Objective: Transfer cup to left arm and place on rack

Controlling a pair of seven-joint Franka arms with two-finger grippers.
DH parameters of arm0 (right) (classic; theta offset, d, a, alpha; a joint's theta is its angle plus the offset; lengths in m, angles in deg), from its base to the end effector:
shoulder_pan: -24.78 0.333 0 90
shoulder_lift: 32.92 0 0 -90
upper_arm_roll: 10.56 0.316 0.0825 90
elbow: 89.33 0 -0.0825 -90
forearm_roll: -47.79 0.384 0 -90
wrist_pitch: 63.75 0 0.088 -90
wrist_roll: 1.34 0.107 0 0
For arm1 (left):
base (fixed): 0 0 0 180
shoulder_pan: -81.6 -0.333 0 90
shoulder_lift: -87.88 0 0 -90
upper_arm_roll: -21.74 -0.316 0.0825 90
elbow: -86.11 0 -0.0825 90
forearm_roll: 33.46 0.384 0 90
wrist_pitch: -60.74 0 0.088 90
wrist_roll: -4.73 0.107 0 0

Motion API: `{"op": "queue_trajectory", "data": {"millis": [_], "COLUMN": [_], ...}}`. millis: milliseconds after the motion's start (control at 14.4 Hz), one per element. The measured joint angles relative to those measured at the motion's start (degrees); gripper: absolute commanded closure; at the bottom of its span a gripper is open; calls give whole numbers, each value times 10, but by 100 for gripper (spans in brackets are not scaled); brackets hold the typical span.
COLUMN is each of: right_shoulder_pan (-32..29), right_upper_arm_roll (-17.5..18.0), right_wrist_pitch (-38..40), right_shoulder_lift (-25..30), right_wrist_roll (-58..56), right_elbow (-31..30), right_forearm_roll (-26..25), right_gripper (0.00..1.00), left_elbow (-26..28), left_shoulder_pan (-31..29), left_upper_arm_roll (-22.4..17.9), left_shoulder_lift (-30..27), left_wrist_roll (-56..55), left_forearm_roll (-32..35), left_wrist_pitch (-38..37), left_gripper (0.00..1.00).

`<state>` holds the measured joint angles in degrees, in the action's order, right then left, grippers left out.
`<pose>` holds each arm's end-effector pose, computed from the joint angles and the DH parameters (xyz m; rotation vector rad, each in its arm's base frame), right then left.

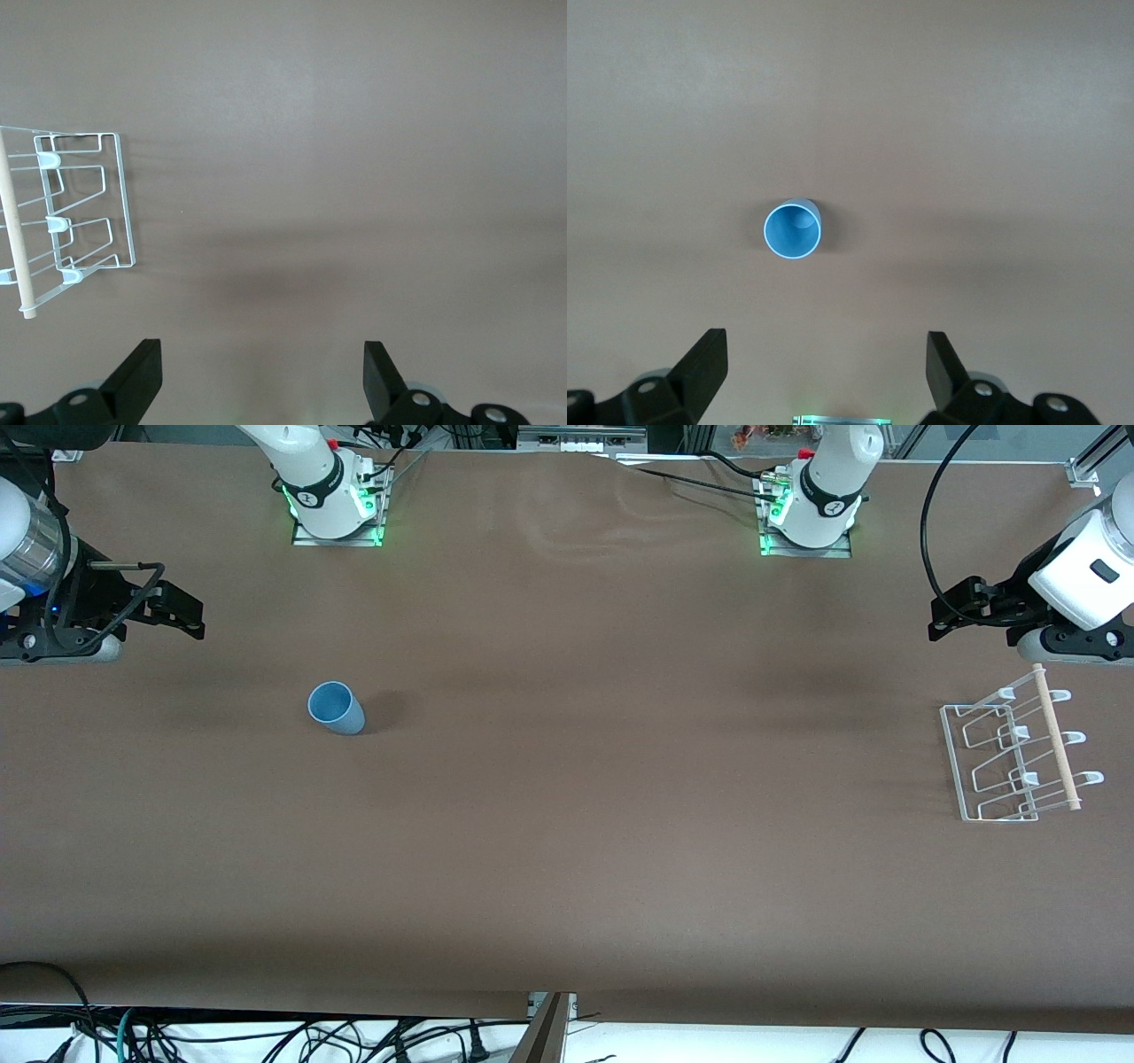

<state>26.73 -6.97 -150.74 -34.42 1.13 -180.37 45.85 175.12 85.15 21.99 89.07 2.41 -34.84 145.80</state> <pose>0.5531 0.0494 0.5972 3.0981 0.0829 -0.1463 0.5500 -0.0393 0.6140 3.1188 -0.0418 -0.1418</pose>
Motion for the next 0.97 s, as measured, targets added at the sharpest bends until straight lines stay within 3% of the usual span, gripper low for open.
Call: {"op": "queue_trajectory", "data": {"millis": [347, 970], "right_shoulder_pan": [0, 0], "right_upper_arm_roll": [3, 3], "right_wrist_pitch": [0, 4], "right_shoulder_lift": [0, -3], "right_wrist_roll": [63, 34], "right_elbow": [0, -1], "right_forearm_roll": [0, 0], "right_gripper": [0, 1], "left_elbow": [0, 0], "left_shoulder_pan": [0, 0], "left_upper_arm_roll": [0, 0], "left_shoulder_lift": [0, 0], "left_wrist_roll": [0, 0], "left_forearm_roll": [0, 0], "left_wrist_pitch": [0, 0], "left_gripper": [0, 0]}}
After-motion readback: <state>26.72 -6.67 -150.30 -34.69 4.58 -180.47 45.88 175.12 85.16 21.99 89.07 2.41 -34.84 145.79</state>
